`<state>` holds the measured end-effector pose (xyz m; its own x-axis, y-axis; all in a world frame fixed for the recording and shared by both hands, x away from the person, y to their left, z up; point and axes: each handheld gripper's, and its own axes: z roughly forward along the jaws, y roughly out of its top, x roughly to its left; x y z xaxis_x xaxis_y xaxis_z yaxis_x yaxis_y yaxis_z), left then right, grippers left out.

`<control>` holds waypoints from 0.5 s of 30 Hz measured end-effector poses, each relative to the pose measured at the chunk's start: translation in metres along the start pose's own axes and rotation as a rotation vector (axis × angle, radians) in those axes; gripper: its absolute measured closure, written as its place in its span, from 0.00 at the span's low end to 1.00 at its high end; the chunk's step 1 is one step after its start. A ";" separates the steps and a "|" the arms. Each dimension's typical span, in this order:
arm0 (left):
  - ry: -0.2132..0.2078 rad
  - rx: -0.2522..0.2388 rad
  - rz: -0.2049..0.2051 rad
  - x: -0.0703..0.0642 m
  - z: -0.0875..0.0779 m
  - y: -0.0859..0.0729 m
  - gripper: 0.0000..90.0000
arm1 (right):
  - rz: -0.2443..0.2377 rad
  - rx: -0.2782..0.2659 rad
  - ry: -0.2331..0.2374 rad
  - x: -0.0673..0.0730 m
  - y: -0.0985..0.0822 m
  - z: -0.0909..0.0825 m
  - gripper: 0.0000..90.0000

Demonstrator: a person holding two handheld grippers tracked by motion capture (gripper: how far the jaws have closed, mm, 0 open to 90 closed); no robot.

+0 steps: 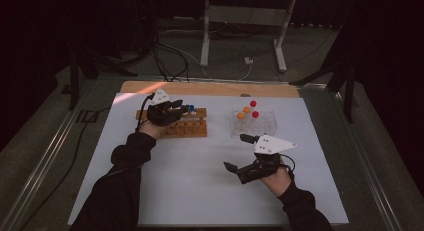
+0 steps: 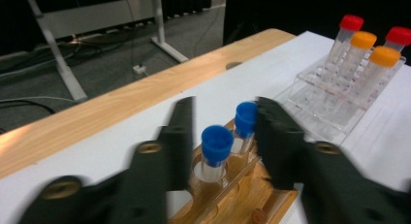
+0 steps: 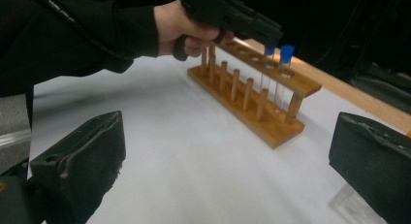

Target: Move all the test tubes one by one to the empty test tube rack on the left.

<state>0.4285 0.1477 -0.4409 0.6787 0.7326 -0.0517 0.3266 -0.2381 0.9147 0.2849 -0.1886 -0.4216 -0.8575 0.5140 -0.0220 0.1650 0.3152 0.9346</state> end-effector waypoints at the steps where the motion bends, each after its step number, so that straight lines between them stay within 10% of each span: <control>1: 0.006 -0.008 0.000 -0.001 -0.004 0.002 0.54 | -0.007 -0.004 -0.003 -0.001 0.001 -0.002 0.00; 15: -0.188 -0.074 0.005 -0.031 -0.058 0.002 0.01 | 0.042 -0.020 -0.189 -0.059 0.010 -0.030 0.00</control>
<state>0.3697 0.1615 -0.4137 0.7933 0.5980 -0.1147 0.2786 -0.1890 0.9416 0.3226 -0.2399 -0.4001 -0.7434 0.6672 -0.0476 0.1871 0.2758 0.9428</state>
